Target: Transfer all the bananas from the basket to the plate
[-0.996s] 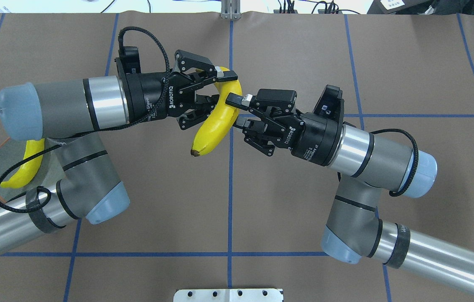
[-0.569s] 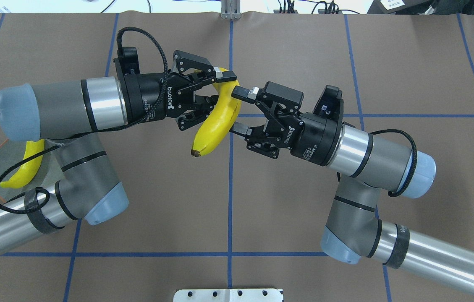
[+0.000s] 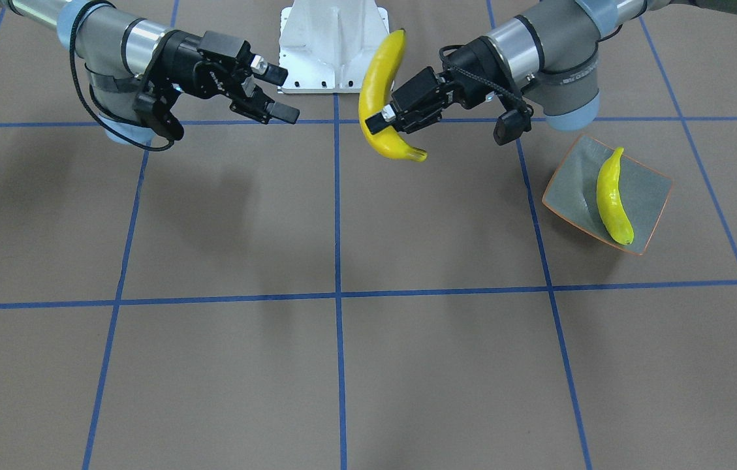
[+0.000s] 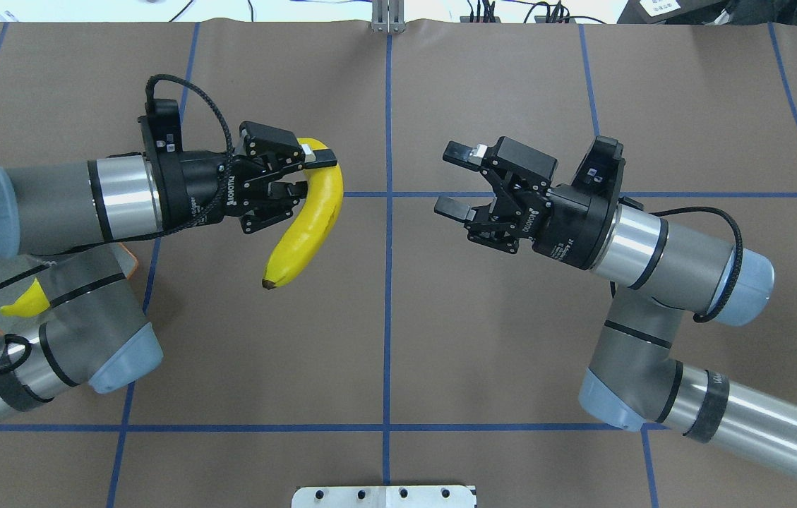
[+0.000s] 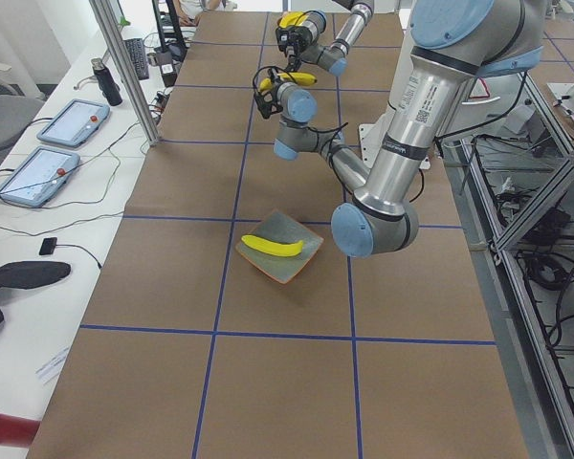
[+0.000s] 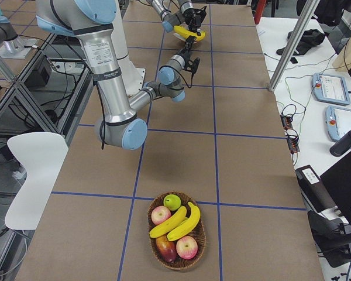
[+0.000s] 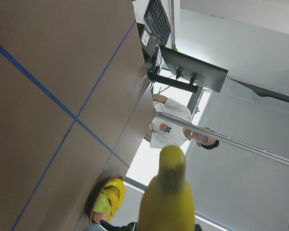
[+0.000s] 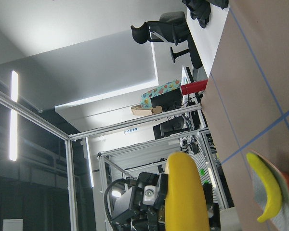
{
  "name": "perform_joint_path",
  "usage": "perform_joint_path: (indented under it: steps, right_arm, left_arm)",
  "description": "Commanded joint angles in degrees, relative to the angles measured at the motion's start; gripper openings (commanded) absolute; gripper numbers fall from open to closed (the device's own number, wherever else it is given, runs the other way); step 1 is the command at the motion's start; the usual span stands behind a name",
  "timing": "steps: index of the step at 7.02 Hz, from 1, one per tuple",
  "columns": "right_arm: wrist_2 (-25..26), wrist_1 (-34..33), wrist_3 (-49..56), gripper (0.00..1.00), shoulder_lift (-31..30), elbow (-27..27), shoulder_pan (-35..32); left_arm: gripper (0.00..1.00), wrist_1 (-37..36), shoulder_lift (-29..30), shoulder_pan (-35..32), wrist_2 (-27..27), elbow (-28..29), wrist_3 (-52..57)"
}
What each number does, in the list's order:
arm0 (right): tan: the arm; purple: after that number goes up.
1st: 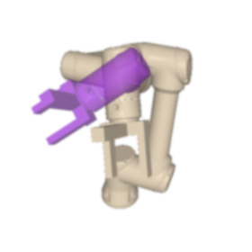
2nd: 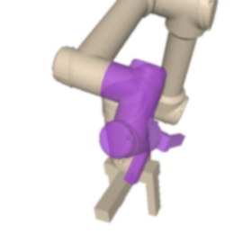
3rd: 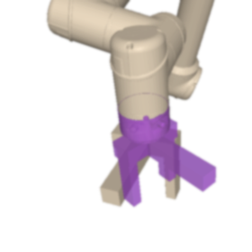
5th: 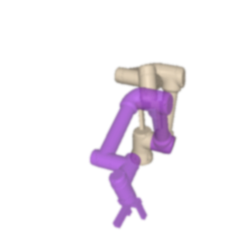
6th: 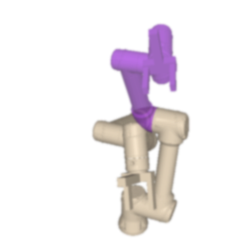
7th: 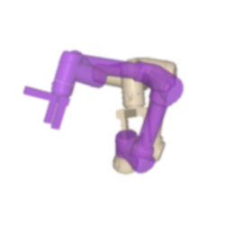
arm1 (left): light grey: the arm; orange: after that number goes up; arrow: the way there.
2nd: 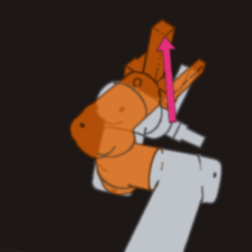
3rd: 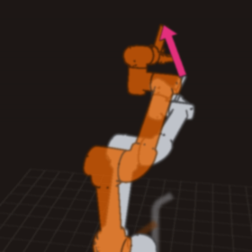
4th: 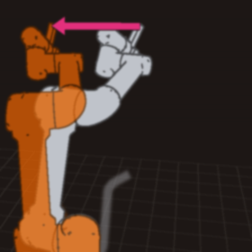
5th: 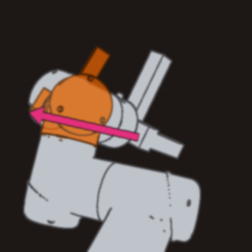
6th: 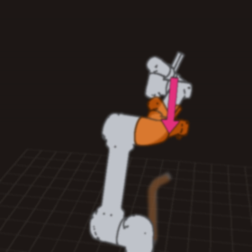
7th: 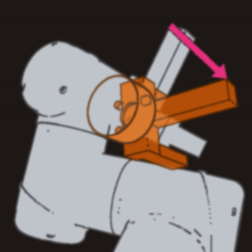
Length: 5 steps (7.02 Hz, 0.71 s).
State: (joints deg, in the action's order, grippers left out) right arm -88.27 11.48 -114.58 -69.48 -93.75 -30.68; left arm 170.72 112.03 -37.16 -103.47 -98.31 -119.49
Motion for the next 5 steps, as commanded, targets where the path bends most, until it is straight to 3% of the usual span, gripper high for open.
perform_joint_path:
  steps: [1,2,5]
  right_arm:
    - [-2.6,-0.8,7.8,1.0,-4.2,2.9,-3.9]
    - [-6.1,-0.8,12.3,1.0,-5.6,5.1,-6.2]
    - [-7.2,-0.7,17.8,1.0,-7.2,9.3,-8.4]
  left_arm:
    - [0.0,-0.6,-8.5,-4.8,-6.9,-0.2,13.6]
    - [0.0,-1.3,-12.2,-7.8,-10.6,0.5,19.9]
    - [0.0,-11.4,-17.0,-11.6,-10.9,2.4,42.4]
